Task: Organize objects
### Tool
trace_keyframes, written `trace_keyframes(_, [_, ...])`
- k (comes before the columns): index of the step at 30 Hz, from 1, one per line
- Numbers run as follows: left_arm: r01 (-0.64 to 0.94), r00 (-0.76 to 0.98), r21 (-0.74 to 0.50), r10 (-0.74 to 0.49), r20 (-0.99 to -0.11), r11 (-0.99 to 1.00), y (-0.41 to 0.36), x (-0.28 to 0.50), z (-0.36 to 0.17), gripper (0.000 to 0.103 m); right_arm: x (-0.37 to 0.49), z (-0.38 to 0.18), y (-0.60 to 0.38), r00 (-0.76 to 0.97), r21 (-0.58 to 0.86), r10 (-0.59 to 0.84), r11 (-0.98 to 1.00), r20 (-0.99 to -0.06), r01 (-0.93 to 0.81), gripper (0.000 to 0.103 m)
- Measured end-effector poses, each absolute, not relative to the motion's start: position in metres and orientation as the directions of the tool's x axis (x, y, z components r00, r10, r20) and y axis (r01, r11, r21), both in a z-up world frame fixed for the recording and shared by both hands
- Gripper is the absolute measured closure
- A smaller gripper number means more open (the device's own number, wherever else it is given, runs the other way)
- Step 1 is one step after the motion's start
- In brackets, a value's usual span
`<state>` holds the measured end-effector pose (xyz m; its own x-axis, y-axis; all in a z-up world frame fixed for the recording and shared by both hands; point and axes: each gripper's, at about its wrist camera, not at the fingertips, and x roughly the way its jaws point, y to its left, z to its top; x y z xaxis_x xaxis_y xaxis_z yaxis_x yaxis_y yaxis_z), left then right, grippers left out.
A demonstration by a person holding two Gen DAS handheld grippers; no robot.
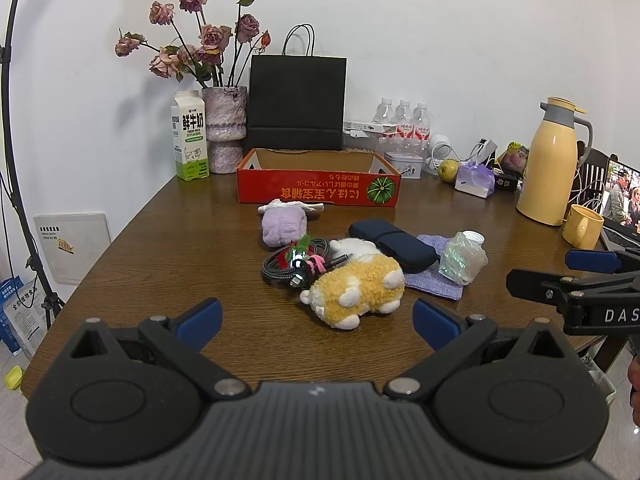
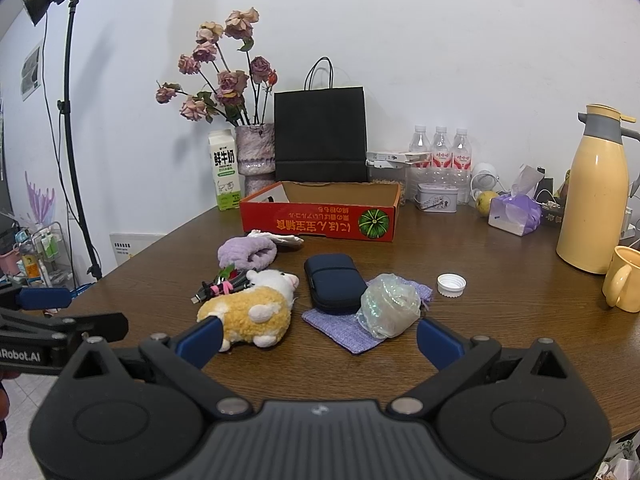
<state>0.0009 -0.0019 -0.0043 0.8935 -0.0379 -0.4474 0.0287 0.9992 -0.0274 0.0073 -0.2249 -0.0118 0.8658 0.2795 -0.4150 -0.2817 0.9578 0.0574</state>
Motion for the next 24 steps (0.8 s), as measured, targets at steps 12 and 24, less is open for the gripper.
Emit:
trace_keyframes(12, [0.034, 0.893, -0.029, -0.043, -0.448, 0.999, -0.002, 0.0005, -0.0052, 0.0, 0.0066, -0.0111, -0.2243, 0.866, 0.057, 0.279, 0.958, -0.415, -0.282, 0.0])
trace_keyframes(24, [0.035, 0.893, -0.03, -0.045, -0.447, 0.999, -0.0024, 0.0002, -0.0056, 0.0, 0.0064, -0.0108, -0.2241, 0.867, 0.057, 0.279, 0.958, -0.414, -0.281, 0.0])
